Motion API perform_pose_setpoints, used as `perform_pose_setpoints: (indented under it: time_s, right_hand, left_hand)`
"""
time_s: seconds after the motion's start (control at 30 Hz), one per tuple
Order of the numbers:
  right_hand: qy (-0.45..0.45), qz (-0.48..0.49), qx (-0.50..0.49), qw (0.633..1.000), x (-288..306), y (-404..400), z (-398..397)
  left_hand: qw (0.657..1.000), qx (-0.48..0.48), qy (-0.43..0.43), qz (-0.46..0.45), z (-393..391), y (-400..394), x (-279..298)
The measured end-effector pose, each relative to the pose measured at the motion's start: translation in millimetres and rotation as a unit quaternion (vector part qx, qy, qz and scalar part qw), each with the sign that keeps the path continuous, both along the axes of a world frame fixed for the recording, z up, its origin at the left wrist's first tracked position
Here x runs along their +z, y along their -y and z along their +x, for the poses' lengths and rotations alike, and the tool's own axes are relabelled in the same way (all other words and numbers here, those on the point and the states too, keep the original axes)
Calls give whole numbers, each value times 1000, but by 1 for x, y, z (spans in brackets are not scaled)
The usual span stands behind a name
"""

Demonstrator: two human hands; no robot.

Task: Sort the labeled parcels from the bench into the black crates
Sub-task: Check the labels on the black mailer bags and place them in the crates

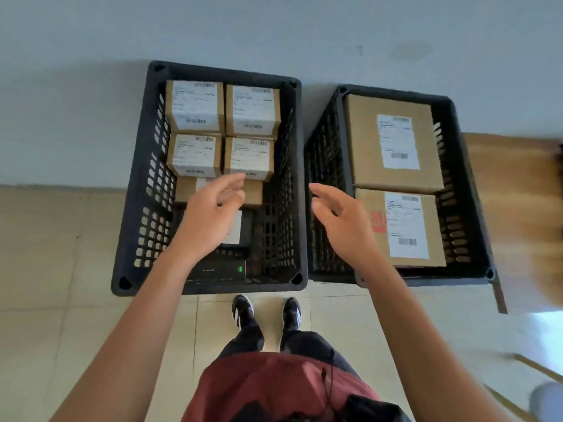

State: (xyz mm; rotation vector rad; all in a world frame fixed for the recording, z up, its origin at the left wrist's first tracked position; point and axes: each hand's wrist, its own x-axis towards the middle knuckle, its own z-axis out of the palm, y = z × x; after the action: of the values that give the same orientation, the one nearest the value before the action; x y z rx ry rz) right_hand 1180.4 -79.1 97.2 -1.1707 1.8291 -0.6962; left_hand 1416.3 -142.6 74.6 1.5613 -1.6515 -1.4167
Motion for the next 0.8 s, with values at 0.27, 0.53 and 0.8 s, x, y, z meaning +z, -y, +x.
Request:
perform_pose_setpoints:
  time_s: [0.27,0.53,0.8]
  right_hand:
    - [7,-71,-212,975,39,-72,-89]
    - [-7,-128,-333,934,55,-184,-186]
    - [-1,-160,-428,889,54,-319,-291]
  left_hand:
    - [985,-154,-60,-57,-124,-6,47]
    - [943,-311,-93,-67,-277,-74,66]
    - [907,-400,-80,-102,-412,-186,81]
